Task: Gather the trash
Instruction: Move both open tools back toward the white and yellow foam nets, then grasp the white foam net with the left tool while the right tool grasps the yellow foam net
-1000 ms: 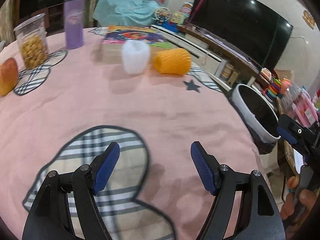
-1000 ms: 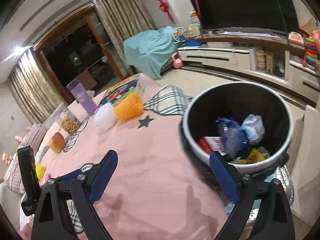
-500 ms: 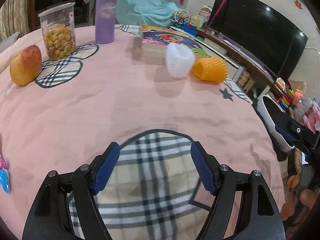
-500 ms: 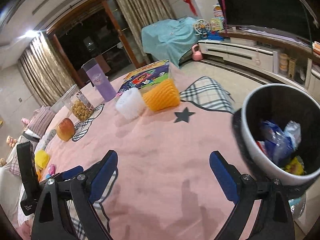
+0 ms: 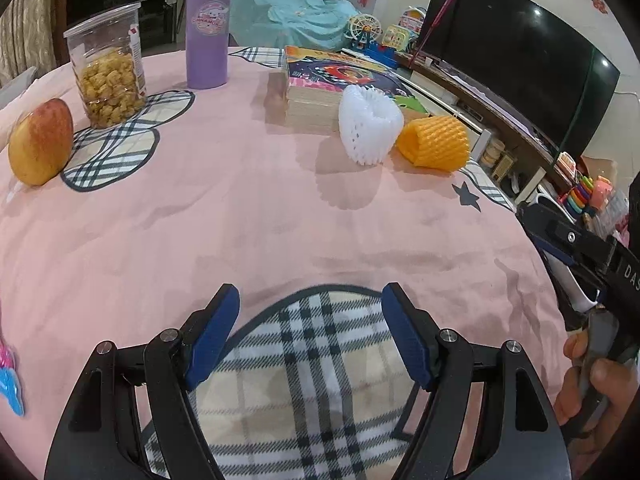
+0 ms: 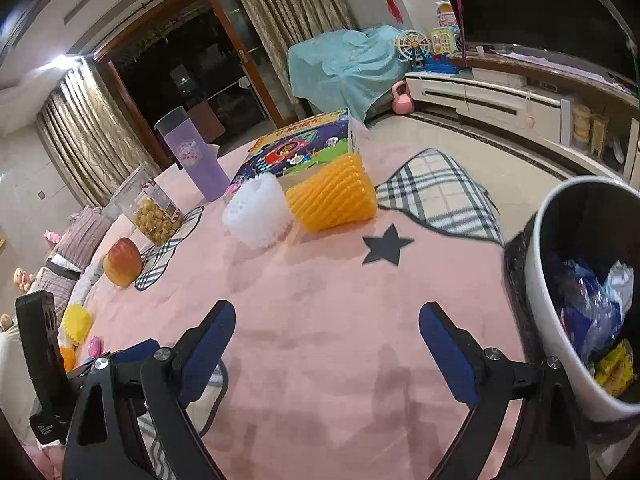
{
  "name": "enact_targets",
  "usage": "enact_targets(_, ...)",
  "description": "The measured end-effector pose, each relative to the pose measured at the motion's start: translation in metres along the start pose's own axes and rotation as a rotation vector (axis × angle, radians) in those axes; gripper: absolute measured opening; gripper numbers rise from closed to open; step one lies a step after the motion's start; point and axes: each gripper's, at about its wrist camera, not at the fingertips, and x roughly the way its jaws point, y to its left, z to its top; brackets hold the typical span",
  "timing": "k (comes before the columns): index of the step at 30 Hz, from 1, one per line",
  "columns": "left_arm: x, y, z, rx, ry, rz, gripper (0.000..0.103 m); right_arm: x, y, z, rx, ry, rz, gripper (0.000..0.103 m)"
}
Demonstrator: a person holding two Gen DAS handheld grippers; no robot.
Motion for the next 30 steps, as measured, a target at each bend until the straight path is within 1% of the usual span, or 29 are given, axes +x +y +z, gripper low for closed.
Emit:
enact_targets(8, 0.016, -0.003, 0.02, 0.007, 0.001, 0.01, 0.075, 0.02, -0.008, 0.016, 0.023, -0.027, 0.007, 0.094)
enact_targets(14, 0.026, -0.005, 0.038, -0.002, -0.012, -0.005, 0.075, 0.033, -0.012, 0.028, 0.02, -0.044, 0.001, 0.093)
enact_targets(16, 0.031, -0.007, 0.046, -0.001, -0.025, -0.011, 0.075, 0.039, -0.013, 0.032, 0.023, -0.043, 0.01, 0.089)
enact_targets(18, 0.038, -0.011, 0.054, 0.006, -0.028, -0.014, 0.075, 0.048, -0.014, 0.037, 0.02, -0.031, 0.017, 0.08)
enact_targets(21, 0.049, -0.017, 0.067, 0.018, -0.027, -0.027, 0.075, 0.06, -0.023, 0.041, 0.058, -0.009, 0.033, 0.072)
enact_targets(23, 0.057, -0.019, 0.074, 0.023, -0.021, -0.042, 0.075, 0.065, -0.028, 0.043, 0.079, -0.002, 0.042, 0.071)
enact_targets(26, 0.066, -0.02, 0.083, 0.032, -0.023, -0.042, 0.075, 0.07, -0.032, 0.047, 0.086, -0.003, 0.049, 0.07)
enact_targets(28, 0.071, -0.02, 0.088, 0.038, -0.031, -0.038, 0.075, 0.073, -0.032, 0.05, 0.089, -0.004, 0.064, 0.069)
enact_targets(30, 0.073, -0.018, 0.091, 0.028, -0.053, -0.054, 0.075, 0.077, -0.032, 0.052, 0.087, -0.004, 0.067, 0.067)
